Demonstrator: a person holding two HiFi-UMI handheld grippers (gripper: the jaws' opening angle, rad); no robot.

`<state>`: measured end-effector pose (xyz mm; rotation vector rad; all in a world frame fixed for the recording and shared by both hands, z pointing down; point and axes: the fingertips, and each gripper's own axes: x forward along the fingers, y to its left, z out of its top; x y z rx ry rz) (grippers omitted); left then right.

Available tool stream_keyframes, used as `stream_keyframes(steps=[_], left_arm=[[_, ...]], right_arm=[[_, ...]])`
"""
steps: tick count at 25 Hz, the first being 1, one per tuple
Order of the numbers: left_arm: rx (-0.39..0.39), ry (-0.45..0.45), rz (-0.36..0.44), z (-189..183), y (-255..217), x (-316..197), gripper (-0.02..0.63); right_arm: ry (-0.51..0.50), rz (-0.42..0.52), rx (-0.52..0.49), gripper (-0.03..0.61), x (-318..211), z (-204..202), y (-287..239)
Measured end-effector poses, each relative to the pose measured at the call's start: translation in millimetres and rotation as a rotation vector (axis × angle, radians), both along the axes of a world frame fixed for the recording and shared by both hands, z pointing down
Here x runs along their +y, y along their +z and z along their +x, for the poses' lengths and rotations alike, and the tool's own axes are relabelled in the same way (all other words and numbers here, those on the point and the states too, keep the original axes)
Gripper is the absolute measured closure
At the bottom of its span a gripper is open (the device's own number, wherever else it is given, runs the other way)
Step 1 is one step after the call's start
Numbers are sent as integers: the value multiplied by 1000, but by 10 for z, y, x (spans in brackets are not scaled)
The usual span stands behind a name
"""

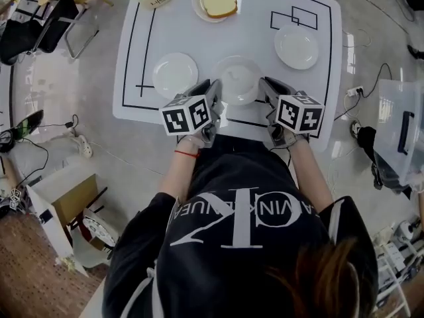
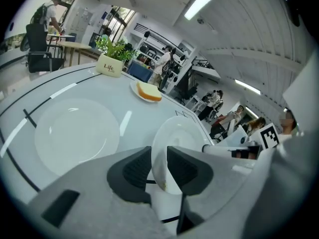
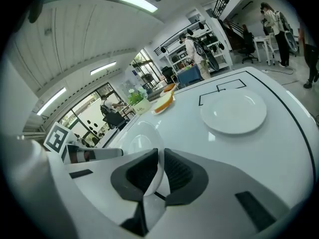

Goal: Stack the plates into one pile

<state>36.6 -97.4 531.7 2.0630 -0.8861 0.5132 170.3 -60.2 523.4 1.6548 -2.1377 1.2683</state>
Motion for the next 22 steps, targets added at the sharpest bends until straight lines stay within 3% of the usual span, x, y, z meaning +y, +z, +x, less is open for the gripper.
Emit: stream_keyframes(steps=[12,22], left_arm=[[33,-137,-19,-665,-107,-290,510],[-37,-162,-47,-1381,-56,-614,491]], right_arm=[[-111,13,-53,543,-459,-627,-146],[-164,-40,-57,541,-804,-1355,-7]])
